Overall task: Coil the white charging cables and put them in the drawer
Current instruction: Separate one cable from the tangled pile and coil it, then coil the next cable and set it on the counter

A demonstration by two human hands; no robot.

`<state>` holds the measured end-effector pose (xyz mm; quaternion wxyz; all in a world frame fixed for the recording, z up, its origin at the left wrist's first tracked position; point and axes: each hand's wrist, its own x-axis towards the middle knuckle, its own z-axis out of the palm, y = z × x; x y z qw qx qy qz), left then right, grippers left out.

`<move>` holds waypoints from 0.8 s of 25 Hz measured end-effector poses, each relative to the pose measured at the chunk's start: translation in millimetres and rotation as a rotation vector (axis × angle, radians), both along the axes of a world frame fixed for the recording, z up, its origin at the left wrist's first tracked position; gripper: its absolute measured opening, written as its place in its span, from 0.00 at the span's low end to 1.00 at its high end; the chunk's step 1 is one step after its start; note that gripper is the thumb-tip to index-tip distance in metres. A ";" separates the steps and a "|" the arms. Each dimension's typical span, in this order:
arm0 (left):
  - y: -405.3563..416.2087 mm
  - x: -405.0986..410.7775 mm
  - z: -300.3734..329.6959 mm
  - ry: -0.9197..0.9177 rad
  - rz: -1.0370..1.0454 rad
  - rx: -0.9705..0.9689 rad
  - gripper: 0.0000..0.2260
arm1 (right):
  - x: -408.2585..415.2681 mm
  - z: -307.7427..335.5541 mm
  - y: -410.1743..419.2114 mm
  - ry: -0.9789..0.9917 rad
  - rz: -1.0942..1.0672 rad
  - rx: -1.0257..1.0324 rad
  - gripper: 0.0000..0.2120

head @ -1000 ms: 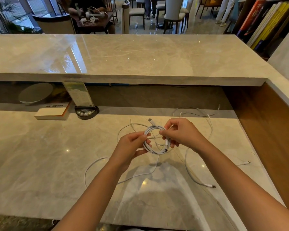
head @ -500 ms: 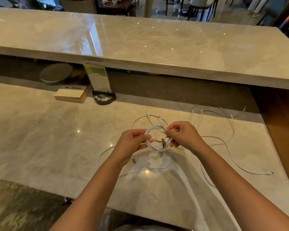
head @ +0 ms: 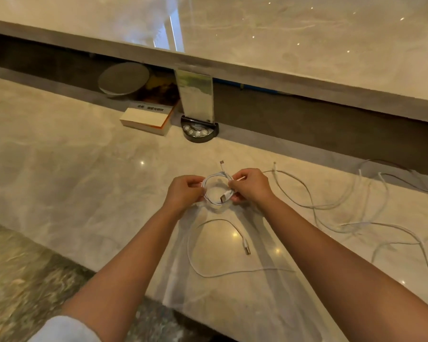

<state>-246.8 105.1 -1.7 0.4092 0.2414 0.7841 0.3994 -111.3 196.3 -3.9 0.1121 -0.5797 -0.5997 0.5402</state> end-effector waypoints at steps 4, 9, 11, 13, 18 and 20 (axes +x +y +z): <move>9.1 -5.9 -21.5 0.153 -0.011 -0.013 0.13 | -13.1 -22.0 3.5 -0.067 0.008 0.037 0.03; 5.1 -2.9 -29.7 0.361 -0.065 0.040 0.14 | -15.5 -25.2 0.1 -0.089 0.022 0.109 0.03; 3.0 -2.7 -31.3 0.367 -0.067 0.041 0.14 | -12.3 -25.3 -2.1 -0.078 0.033 0.122 0.04; 1.2 -1.8 -31.2 0.341 -0.082 0.054 0.09 | -5.5 -26.4 -5.6 -0.063 0.044 0.126 0.06; -35.7 13.2 -30.7 0.475 -0.180 0.101 0.21 | 21.9 -20.5 -33.4 -0.195 0.236 0.330 0.12; -66.6 24.8 -35.6 0.682 -0.362 0.030 0.23 | 36.3 -19.6 -55.6 -0.360 0.450 0.483 0.15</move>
